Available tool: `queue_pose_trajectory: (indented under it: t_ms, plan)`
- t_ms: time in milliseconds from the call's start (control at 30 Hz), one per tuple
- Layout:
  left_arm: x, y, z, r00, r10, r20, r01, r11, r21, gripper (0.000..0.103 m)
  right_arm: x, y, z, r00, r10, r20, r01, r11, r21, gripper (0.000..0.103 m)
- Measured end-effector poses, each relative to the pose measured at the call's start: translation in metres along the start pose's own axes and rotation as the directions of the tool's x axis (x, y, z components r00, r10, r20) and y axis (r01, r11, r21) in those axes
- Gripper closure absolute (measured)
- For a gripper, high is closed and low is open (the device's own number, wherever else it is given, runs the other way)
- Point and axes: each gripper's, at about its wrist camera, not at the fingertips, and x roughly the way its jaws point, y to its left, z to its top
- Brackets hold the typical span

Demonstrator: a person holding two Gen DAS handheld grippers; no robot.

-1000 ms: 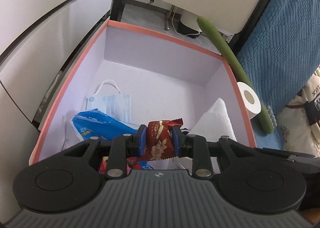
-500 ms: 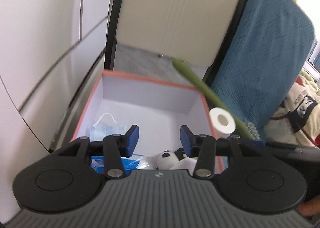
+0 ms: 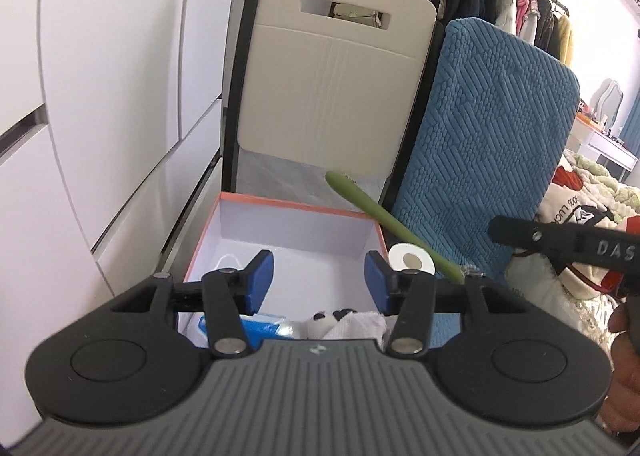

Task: Organize soft objects

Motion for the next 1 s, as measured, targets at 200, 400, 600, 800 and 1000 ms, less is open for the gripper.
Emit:
queue_pose_trajectory:
  t_ms: [200, 400, 600, 800, 1000]
  plan:
    - [-0.011, 0.000, -0.028, 0.999, -0.002, -0.039, 0.001, 1.000, -0.017, 0.047, -0.013, 0.002, -0.020, 1.000, -0.008, -0.017, 0.007, 1.000, -0.017, 0.059]
    - [-0.012, 0.003, -0.056, 0.997, -0.008, -0.079, 0.005, 0.999, -0.044, 0.047, -0.015, 0.003, -0.045, 0.998, -0.040, -0.054, 0.037, 0.998, -0.046, 0.059]
    - [-0.006, 0.005, -0.072, 0.993, -0.006, -0.118, 0.000, 0.999, -0.047, 0.047, -0.013, -0.003, -0.069, 0.993, -0.061, -0.100, 0.056, 0.997, -0.045, 0.059]
    - [-0.003, 0.005, -0.076, 0.992, 0.000, -0.127, -0.006, 0.999, -0.046, 0.047, -0.010, -0.006, -0.082, 0.989, -0.088, -0.120, 0.081, 0.995, -0.065, 0.059]
    - [-0.001, 0.005, -0.078, 0.991, 0.002, -0.136, -0.009, 0.999, -0.051, 0.047, -0.007, -0.007, -0.085, 0.986, -0.123, -0.116, 0.111, 0.989, -0.100, 0.059]
